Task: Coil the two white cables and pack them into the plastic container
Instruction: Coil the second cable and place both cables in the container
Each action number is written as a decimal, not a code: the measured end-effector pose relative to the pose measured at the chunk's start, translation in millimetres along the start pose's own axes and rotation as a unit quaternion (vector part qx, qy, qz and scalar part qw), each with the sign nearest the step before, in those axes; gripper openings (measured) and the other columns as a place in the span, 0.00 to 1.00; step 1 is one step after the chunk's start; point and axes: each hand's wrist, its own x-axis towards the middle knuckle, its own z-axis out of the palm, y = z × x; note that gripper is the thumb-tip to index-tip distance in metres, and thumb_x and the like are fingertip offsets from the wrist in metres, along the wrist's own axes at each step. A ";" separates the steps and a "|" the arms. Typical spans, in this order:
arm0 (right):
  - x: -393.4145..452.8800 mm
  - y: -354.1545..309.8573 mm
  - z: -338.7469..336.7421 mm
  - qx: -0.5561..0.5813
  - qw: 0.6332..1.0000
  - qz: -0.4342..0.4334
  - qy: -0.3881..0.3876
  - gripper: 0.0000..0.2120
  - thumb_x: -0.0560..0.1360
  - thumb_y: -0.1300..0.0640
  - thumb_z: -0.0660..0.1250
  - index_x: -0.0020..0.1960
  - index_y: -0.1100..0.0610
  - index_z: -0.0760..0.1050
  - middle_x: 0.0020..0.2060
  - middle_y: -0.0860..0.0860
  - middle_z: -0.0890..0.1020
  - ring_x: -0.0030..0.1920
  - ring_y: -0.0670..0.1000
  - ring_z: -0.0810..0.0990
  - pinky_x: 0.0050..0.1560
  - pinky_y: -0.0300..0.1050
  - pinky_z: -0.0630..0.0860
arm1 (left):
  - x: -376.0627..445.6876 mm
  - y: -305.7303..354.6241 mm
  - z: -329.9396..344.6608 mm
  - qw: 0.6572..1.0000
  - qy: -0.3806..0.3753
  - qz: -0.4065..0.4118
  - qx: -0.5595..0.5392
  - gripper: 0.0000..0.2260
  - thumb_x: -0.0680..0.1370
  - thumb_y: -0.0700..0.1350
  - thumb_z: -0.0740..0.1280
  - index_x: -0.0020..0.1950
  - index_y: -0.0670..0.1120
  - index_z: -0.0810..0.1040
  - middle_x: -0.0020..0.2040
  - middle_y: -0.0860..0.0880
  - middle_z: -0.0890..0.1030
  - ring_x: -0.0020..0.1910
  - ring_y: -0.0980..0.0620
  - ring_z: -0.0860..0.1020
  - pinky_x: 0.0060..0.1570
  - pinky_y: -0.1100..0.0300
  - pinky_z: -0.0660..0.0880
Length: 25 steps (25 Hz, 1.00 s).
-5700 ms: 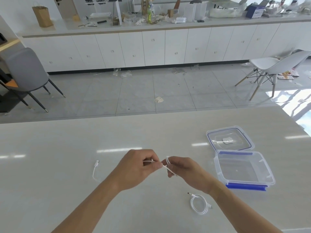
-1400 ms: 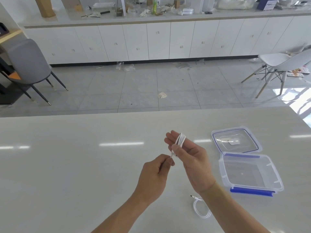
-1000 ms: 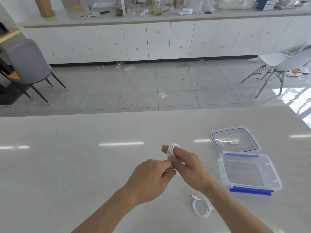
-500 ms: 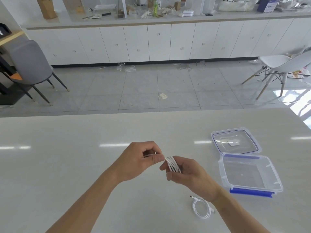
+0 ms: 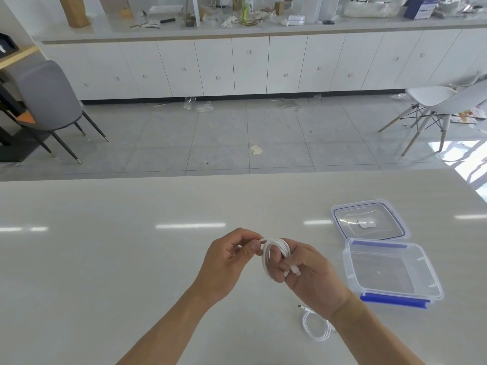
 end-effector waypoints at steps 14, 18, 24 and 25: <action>-0.5 8.3 -2.6 0.016 0.999 -0.001 0.038 0.02 0.65 0.65 0.62 0.37 0.62 0.72 0.34 0.59 0.71 0.32 0.53 0.68 0.38 0.44 0.66 | -8.3 -7.0 17.8 0.983 -0.023 -0.119 -0.141 0.12 0.78 0.35 0.66 0.56 0.44 0.86 0.50 0.43 0.88 0.53 0.46 0.85 0.56 0.56 0.81; 2.1 12.4 -6.5 0.011 0.999 0.012 0.041 0.06 0.67 0.68 0.59 0.38 0.62 0.74 0.35 0.59 0.77 0.34 0.54 0.71 0.39 0.42 0.71 | -9.5 -7.8 15.3 0.984 -0.060 -0.109 -0.125 0.08 0.78 0.41 0.71 0.56 0.44 0.85 0.44 0.41 0.87 0.49 0.44 0.85 0.59 0.52 0.80; 3.3 21.2 -12.5 -0.022 0.997 0.061 0.051 0.07 0.68 0.68 0.62 0.40 0.62 0.79 0.36 0.60 0.81 0.38 0.54 0.80 0.43 0.42 0.78 | -10.9 -22.8 20.4 0.996 -0.013 -0.069 0.059 0.05 0.81 0.44 0.67 0.50 0.49 0.83 0.42 0.54 0.85 0.43 0.55 0.84 0.48 0.54 0.82; 4.8 24.2 -10.1 -0.044 0.995 0.057 0.076 0.06 0.68 0.67 0.64 0.39 0.61 0.80 0.36 0.59 0.82 0.39 0.54 0.80 0.43 0.42 0.78 | -12.1 -24.5 22.8 0.992 0.005 -0.051 0.115 0.05 0.81 0.44 0.66 0.50 0.51 0.82 0.44 0.55 0.85 0.45 0.56 0.83 0.49 0.54 0.82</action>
